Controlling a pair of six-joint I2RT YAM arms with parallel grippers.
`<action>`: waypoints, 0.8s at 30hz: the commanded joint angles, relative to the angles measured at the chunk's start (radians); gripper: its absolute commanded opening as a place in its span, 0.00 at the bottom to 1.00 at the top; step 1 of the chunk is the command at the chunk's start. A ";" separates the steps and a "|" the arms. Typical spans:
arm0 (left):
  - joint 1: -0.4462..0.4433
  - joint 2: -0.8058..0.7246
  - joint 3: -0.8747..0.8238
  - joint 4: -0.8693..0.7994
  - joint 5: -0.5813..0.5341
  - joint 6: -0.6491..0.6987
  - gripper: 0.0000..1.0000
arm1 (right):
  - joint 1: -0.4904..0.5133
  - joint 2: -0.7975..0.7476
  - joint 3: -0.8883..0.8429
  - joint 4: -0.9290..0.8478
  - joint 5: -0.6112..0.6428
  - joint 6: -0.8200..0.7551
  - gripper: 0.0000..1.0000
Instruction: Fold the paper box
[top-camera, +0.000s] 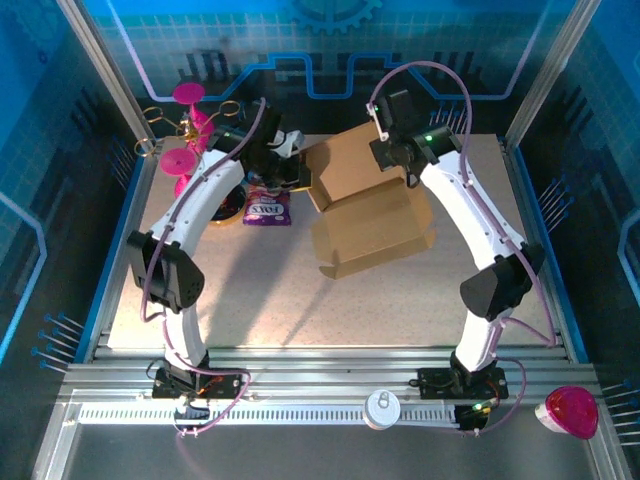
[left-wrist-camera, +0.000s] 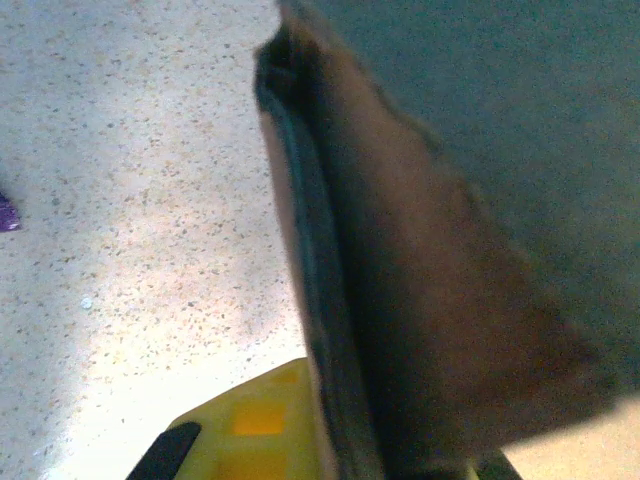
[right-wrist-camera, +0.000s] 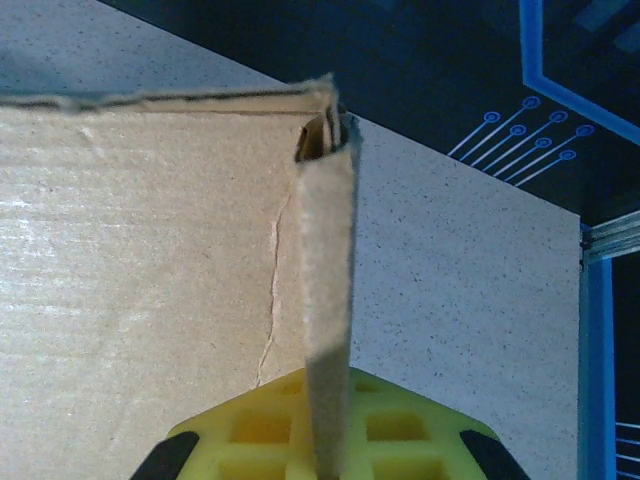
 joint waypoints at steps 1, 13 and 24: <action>-0.016 0.040 0.092 -0.108 -0.118 -0.033 0.00 | 0.012 0.045 0.063 -0.145 0.091 0.040 0.00; -0.043 0.024 0.059 -0.113 -0.307 -0.099 0.00 | 0.057 0.062 0.101 -0.218 0.166 0.119 0.00; -0.071 -0.050 -0.091 -0.006 -0.482 -0.158 0.00 | 0.101 0.060 0.102 -0.266 0.188 0.175 0.00</action>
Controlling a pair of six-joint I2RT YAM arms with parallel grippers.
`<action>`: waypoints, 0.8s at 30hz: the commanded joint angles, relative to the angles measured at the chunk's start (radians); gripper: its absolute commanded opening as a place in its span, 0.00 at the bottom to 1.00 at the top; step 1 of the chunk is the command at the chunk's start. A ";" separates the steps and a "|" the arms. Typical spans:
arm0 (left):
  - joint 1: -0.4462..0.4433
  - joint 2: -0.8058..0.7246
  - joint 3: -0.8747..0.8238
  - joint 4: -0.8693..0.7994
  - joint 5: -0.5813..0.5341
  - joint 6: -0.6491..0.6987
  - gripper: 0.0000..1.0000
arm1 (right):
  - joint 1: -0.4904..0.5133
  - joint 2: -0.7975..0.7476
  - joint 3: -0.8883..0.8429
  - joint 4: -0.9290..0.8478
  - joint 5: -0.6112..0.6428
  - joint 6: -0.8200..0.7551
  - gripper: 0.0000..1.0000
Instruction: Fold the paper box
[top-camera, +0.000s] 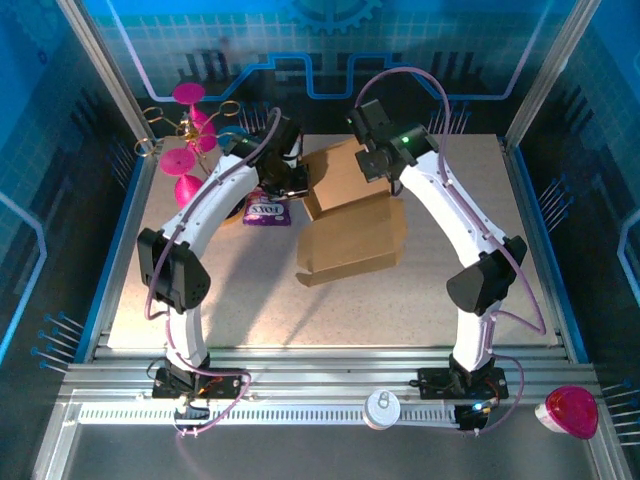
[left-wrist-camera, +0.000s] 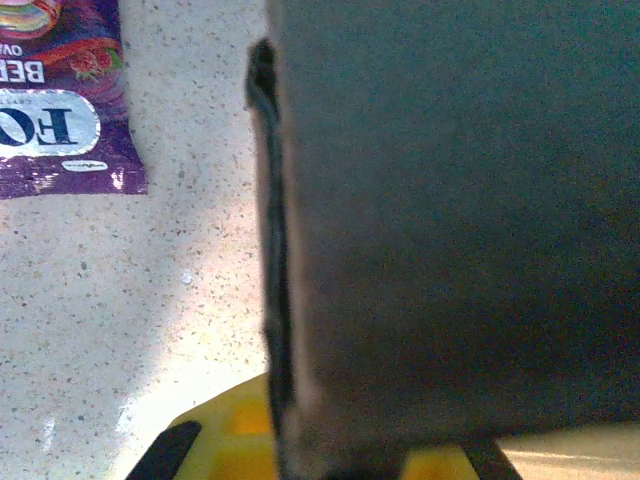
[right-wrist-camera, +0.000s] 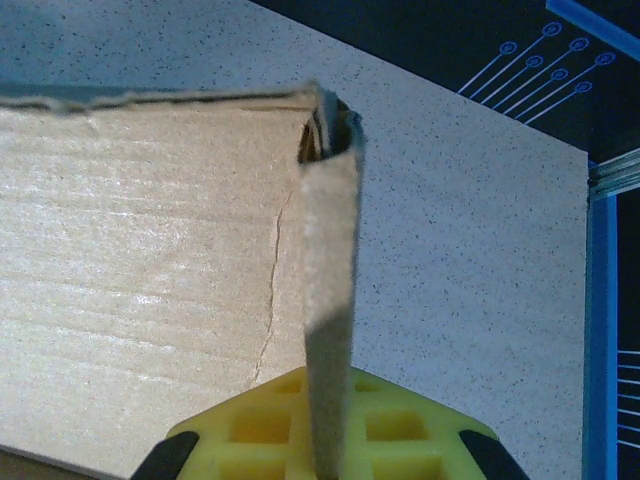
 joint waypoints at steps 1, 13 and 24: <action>0.006 -0.056 -0.043 0.027 -0.160 -0.037 0.00 | 0.005 -0.010 0.018 -0.088 0.076 0.013 0.00; 0.029 -0.127 -0.253 0.266 0.075 -0.036 0.00 | 0.027 -0.043 -0.087 -0.008 0.012 -0.014 0.00; 0.032 -0.110 -0.434 0.442 0.166 -0.094 0.00 | 0.026 -0.063 -0.209 0.043 -0.043 -0.023 0.00</action>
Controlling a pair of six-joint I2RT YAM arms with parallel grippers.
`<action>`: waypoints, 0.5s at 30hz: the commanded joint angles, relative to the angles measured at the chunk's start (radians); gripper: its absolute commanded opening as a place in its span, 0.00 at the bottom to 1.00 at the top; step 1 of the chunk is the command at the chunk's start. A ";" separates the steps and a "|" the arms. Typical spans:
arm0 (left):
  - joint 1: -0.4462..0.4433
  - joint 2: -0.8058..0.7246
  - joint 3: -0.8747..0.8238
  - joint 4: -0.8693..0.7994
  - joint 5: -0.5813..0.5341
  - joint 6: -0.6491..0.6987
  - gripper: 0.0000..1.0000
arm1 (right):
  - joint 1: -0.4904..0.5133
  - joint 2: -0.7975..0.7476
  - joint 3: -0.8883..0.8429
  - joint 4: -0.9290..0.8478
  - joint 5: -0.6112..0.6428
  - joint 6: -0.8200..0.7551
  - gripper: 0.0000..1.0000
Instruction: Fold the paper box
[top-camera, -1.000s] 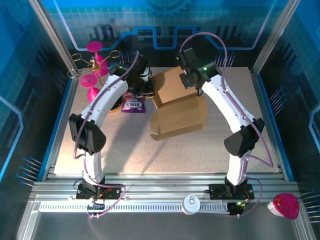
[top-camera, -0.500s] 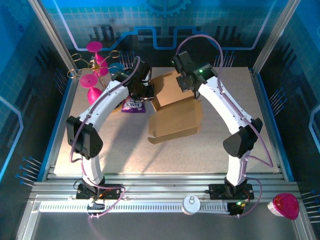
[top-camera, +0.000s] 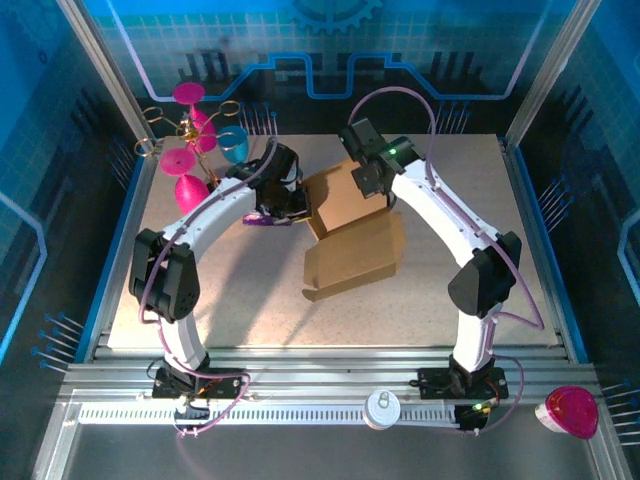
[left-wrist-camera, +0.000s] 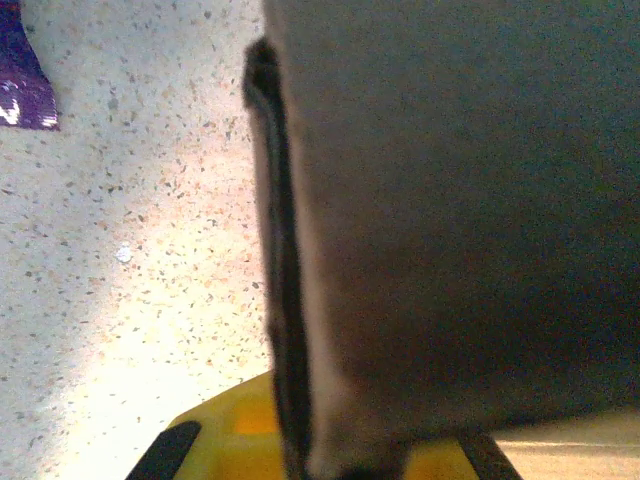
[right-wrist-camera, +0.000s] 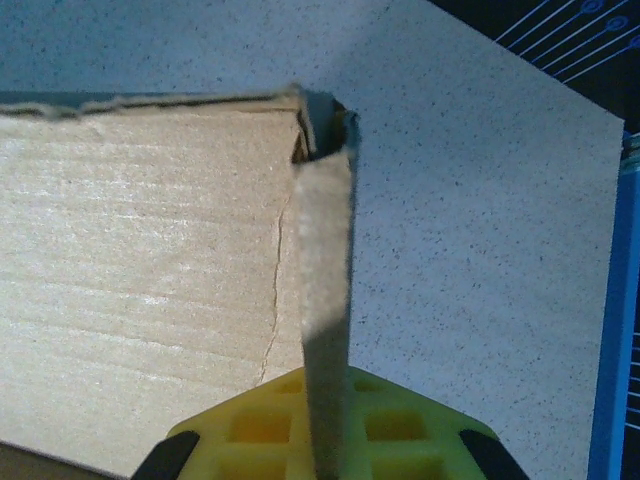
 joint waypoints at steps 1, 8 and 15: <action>0.010 -0.022 -0.050 0.141 0.002 -0.038 0.00 | 0.010 -0.041 -0.014 -0.032 -0.043 -0.019 0.00; -0.002 0.032 -0.118 0.227 0.023 -0.074 0.00 | 0.002 -0.025 -0.118 -0.034 -0.094 -0.001 0.00; -0.007 0.090 -0.150 0.235 0.010 -0.105 0.02 | -0.010 -0.007 -0.187 0.001 -0.132 -0.007 0.00</action>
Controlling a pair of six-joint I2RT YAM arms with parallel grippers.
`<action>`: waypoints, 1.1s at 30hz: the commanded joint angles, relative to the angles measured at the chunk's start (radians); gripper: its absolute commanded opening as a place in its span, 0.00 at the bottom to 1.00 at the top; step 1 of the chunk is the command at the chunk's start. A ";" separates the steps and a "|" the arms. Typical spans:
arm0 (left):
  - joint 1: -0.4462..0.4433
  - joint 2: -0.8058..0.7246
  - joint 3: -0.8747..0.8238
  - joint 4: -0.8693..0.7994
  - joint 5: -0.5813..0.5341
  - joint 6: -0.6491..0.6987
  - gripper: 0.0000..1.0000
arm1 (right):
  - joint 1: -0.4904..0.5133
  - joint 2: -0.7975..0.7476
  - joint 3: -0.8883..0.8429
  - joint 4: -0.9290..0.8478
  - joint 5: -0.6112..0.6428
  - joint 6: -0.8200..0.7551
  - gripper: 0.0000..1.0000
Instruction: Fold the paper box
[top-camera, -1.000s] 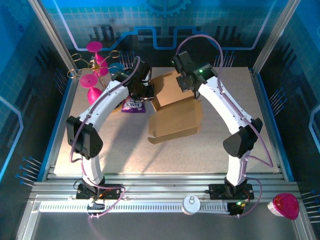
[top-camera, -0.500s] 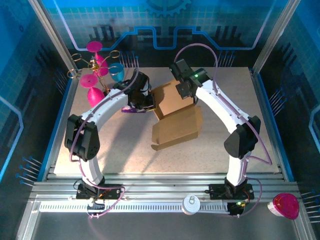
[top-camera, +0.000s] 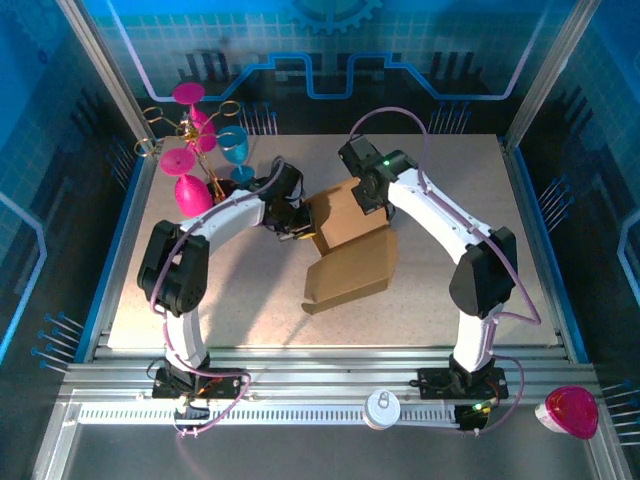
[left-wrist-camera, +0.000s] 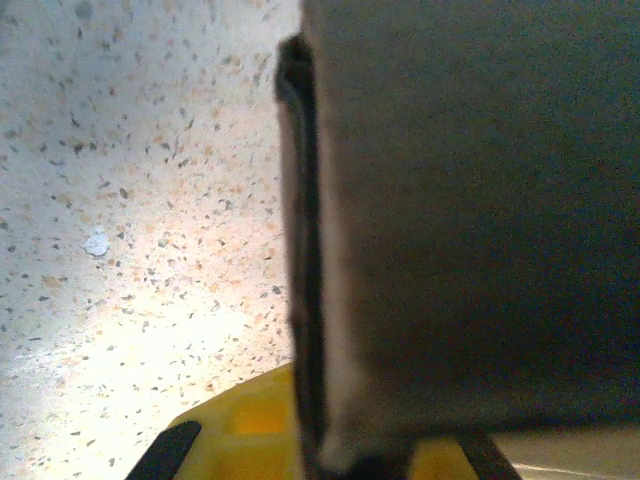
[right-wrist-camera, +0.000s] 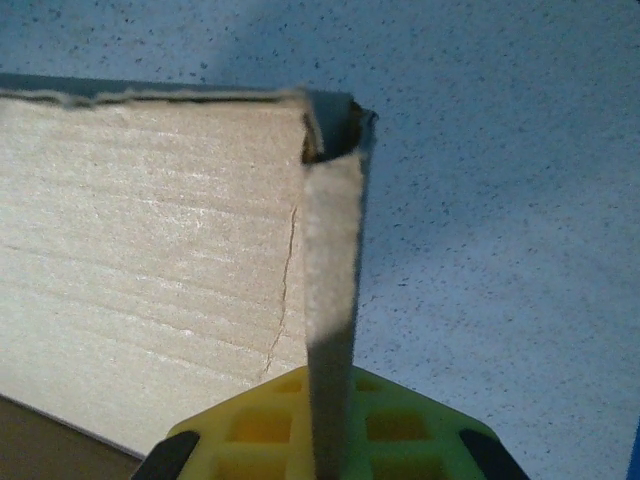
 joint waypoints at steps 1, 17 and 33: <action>0.003 0.023 -0.018 0.098 -0.035 -0.050 0.04 | 0.001 0.003 -0.019 -0.057 -0.068 -0.006 0.00; 0.007 0.106 -0.056 0.208 -0.028 -0.072 0.18 | -0.010 0.054 -0.011 -0.060 -0.090 -0.021 0.00; -0.001 0.120 -0.065 0.208 -0.029 -0.072 0.19 | -0.026 0.074 0.012 -0.066 -0.092 -0.017 0.00</action>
